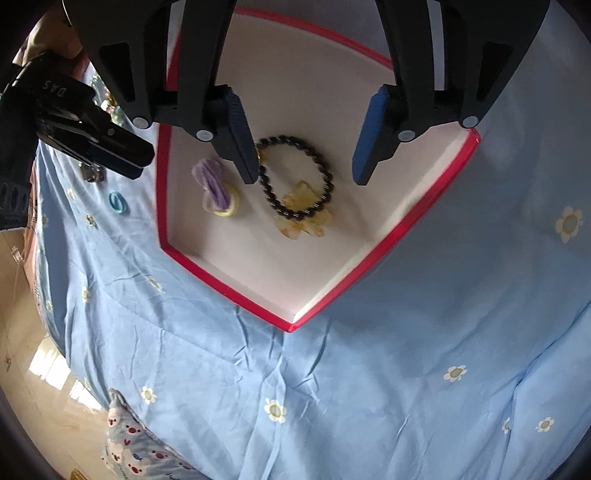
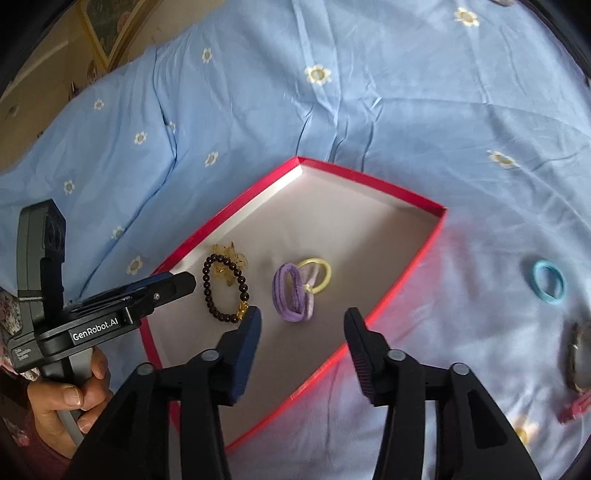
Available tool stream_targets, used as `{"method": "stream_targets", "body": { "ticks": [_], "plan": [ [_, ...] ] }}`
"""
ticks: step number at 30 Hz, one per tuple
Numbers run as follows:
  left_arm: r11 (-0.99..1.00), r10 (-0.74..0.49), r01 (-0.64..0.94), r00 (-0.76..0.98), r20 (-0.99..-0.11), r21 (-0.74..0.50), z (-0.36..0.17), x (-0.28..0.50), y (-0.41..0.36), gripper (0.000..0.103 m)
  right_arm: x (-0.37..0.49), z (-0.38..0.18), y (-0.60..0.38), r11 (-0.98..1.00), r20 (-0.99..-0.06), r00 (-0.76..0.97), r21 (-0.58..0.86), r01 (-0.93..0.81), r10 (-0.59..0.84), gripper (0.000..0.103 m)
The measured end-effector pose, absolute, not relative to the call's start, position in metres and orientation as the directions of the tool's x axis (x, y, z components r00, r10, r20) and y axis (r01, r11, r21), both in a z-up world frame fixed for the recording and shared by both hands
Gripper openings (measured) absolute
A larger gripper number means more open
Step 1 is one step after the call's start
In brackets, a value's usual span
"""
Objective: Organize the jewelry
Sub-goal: 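Move both grippers back over the remaining jewelry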
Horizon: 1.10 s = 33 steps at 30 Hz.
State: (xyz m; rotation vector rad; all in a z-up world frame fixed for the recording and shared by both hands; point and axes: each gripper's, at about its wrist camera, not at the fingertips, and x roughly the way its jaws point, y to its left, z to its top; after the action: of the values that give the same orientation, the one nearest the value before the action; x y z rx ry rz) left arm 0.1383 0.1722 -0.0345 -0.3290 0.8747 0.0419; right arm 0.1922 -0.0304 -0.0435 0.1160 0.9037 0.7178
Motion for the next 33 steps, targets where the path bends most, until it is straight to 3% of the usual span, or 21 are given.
{"method": "stream_targets", "body": {
  "ticks": [7, 33],
  "plan": [
    [0.949, -0.134, -0.137, 0.641, -0.756, -0.284, -0.03, 0.127, 0.146, 0.062, 0.179, -0.038, -0.07, 0.787, -0.656, 0.45, 0.41, -0.461, 0.606, 0.065],
    [0.964, -0.252, 0.083, 0.593, -0.764, -0.253, -0.019, 0.12, 0.04, 0.064, 0.143, -0.047, -0.221, 0.88, -0.66, 0.59, 0.416, -0.23, 0.466, 0.065]
  ]
}}
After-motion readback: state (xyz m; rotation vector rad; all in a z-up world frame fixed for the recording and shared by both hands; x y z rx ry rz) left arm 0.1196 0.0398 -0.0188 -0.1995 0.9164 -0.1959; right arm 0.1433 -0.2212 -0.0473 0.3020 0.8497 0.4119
